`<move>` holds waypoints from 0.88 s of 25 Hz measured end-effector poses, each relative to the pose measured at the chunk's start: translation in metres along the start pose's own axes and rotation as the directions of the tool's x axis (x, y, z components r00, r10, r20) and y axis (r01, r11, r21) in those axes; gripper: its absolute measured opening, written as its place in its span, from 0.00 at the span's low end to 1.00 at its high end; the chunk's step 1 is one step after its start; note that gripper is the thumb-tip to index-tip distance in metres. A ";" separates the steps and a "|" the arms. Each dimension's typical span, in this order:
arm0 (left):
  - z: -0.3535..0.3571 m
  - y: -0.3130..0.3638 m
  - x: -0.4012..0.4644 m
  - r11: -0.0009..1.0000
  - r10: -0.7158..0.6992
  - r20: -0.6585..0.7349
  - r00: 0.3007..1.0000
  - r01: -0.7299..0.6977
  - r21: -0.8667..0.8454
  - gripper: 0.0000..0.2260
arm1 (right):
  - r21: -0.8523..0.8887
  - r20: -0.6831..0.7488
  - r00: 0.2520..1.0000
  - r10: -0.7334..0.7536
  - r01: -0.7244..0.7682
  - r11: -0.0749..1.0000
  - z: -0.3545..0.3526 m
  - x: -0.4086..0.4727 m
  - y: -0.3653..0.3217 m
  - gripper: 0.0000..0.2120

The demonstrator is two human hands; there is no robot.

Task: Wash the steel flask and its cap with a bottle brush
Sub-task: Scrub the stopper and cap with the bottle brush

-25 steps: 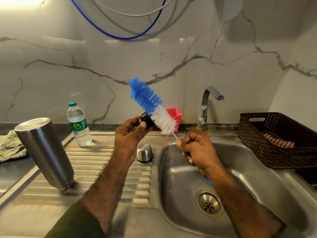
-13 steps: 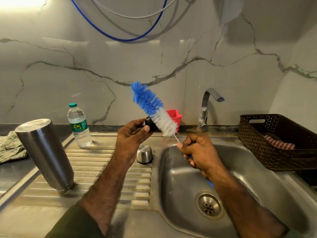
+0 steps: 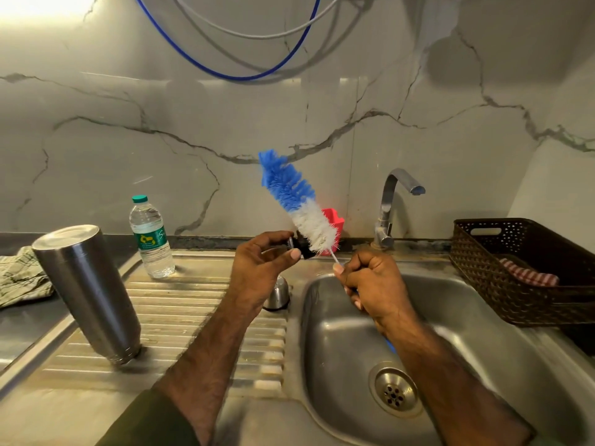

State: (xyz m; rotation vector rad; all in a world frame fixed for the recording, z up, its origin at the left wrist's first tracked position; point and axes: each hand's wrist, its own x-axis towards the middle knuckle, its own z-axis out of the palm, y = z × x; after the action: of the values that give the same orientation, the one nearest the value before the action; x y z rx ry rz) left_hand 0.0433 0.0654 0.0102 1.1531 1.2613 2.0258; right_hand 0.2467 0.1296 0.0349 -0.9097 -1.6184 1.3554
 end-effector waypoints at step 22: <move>0.010 0.005 -0.001 0.897 -0.124 0.025 0.992 0.123 -0.425 0.11 | 0.214 0.134 0.982 0.132 -0.159 0.964 -0.008 -0.006 0.003 0.15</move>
State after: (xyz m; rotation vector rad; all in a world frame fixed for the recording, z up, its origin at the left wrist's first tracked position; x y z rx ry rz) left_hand 0.0529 0.0673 0.0166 0.8384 0.8065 2.0678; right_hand 0.2563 0.1281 0.0322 -0.8384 -1.4714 1.6849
